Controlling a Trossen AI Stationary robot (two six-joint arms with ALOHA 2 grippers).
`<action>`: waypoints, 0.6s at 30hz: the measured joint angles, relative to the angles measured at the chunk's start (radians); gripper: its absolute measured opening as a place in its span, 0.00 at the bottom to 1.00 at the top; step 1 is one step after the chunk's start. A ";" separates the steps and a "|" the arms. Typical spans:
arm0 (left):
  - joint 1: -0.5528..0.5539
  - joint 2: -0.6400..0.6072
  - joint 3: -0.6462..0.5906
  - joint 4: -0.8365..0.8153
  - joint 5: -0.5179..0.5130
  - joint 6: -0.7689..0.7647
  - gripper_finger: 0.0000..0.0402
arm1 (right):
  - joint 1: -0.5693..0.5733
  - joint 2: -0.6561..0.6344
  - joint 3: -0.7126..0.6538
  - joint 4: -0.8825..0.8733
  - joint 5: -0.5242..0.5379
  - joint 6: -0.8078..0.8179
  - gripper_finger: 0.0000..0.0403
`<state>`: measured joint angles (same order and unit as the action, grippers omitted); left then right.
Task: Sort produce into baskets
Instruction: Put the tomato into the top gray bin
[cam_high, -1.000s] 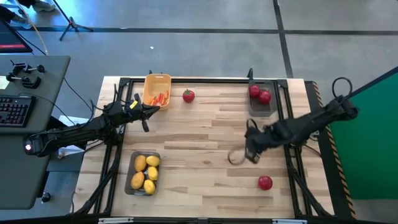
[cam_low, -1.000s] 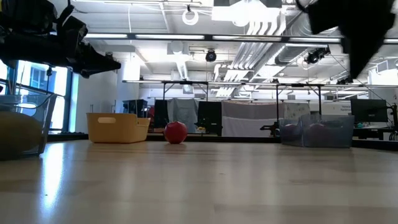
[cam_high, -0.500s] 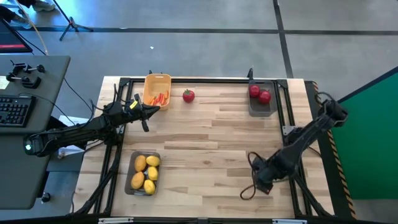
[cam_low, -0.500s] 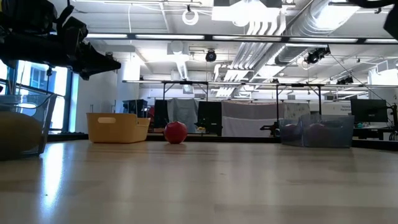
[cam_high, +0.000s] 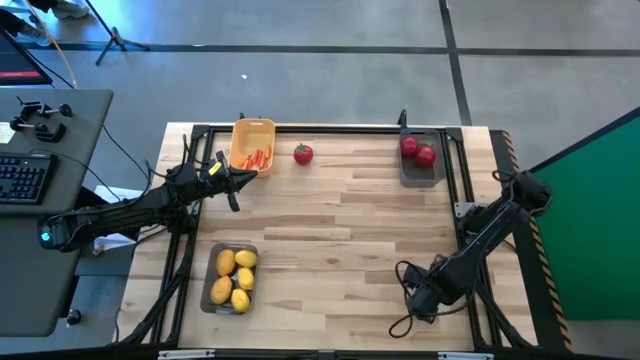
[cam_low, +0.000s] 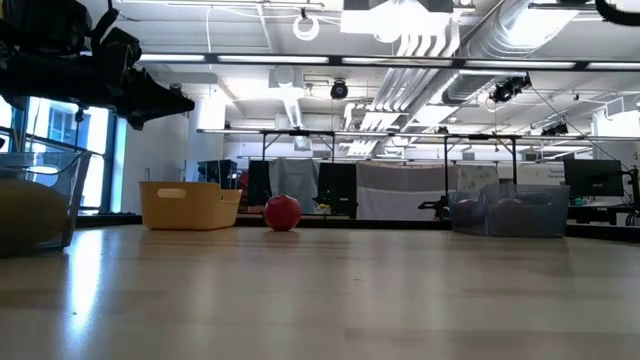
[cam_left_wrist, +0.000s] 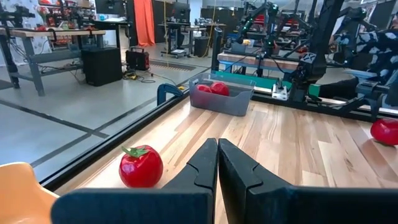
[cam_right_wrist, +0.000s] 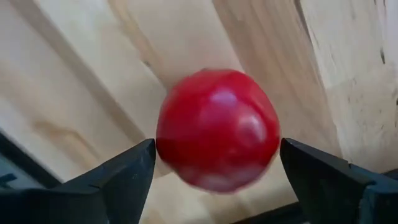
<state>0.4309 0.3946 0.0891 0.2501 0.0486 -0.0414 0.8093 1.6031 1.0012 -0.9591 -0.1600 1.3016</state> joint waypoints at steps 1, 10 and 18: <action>0.000 0.000 0.000 0.000 0.000 0.000 0.00 | -0.001 0.011 0.000 0.000 0.000 -0.001 0.83; 0.000 0.000 0.000 -0.002 -0.001 0.000 0.00 | -0.002 0.060 0.000 0.023 -0.021 -0.024 0.82; 0.000 0.000 0.000 -0.003 -0.006 -0.010 0.00 | -0.025 0.058 0.000 0.027 -0.066 -0.046 0.70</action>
<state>0.4310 0.3947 0.0891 0.2470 0.0425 -0.0518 0.7841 1.6608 1.0016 -0.9325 -0.2259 1.2561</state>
